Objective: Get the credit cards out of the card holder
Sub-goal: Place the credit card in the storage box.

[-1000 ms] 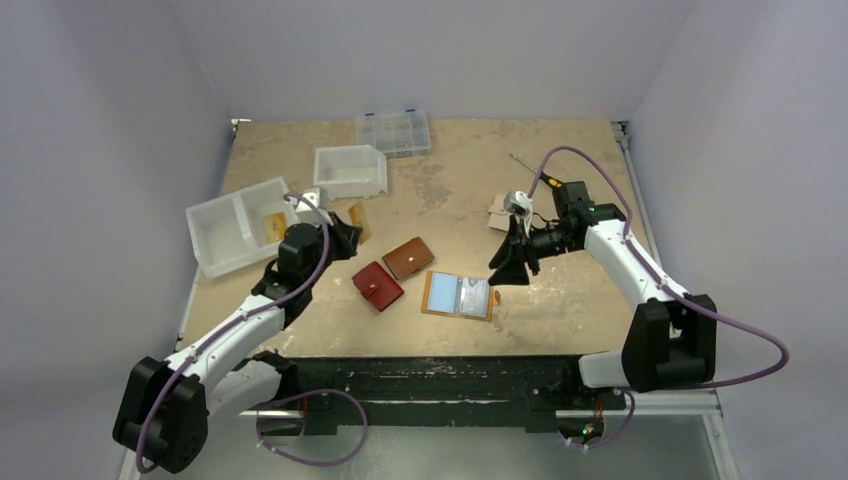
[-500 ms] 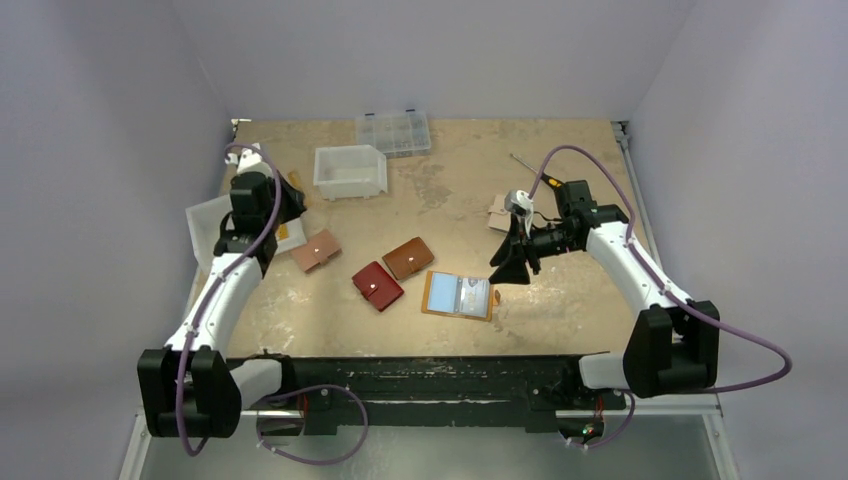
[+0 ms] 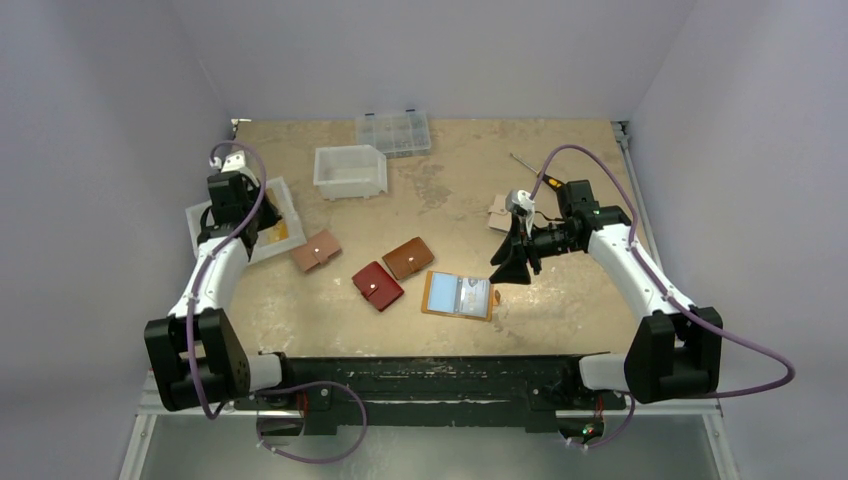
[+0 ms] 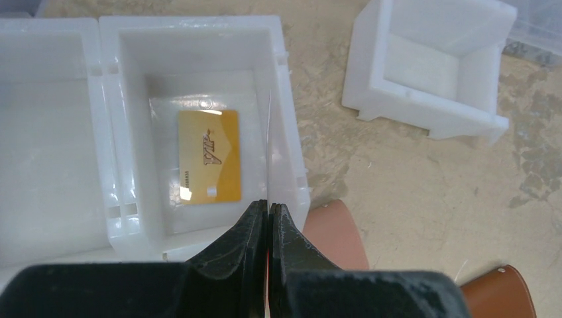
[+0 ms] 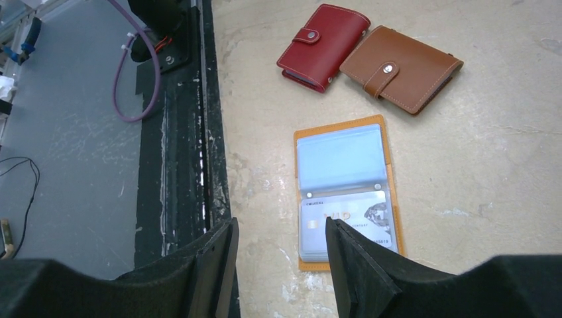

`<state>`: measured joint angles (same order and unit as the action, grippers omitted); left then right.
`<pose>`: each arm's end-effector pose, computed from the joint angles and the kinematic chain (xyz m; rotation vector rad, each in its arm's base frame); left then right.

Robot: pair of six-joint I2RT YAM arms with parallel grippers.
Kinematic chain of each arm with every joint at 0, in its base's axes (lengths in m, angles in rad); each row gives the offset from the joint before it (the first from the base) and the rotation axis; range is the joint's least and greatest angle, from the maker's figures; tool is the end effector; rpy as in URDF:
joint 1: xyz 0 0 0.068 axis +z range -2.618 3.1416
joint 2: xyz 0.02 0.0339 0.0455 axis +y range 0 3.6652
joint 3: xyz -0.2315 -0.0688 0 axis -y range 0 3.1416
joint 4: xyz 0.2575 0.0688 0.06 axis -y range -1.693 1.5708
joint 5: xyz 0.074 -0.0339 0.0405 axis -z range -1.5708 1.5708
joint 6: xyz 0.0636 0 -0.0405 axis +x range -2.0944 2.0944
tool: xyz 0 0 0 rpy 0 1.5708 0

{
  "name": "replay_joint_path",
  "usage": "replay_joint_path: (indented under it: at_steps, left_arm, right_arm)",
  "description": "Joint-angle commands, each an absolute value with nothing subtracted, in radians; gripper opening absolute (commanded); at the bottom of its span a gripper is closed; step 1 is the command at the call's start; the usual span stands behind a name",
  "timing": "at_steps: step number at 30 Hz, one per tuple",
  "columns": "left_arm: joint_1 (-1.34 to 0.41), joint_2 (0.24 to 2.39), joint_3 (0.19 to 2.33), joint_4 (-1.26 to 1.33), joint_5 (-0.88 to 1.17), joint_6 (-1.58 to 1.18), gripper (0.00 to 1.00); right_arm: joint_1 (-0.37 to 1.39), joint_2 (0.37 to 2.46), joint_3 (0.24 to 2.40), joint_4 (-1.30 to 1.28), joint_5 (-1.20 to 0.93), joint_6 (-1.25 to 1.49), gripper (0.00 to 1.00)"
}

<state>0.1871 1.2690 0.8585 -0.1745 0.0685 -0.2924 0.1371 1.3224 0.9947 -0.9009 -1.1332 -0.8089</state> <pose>0.3210 0.0563 0.2109 -0.4736 2.1047 -0.1348 0.2498 0.0926 0.2167 -1.2153 1.8450 1.1939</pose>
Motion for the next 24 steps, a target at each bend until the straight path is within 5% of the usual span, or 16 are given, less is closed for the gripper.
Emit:
replay_joint_path:
  at_steps: [1,16,20,24]
  left_arm:
    - [0.223,1.319,0.889,-0.145,0.151,-0.266,0.00]
    - [0.299,1.556,0.953,-0.139,0.177,-0.305,0.01]
    - [0.308,1.623,1.013,-0.203,0.096,-0.347,0.18]
    - [0.324,1.607,1.045,-0.229,0.073,-0.376,0.24]
  right_arm:
    - [0.140,1.287,0.996,-0.879,-1.124,-0.817,0.58]
    - [0.139,1.278,0.991,-0.877,-1.121,-0.817,0.58]
    - [0.139,1.282,0.991,-0.878,-1.119,-0.818,0.58]
    - [0.139,1.284,0.991,-0.875,-1.113,-0.818,0.58]
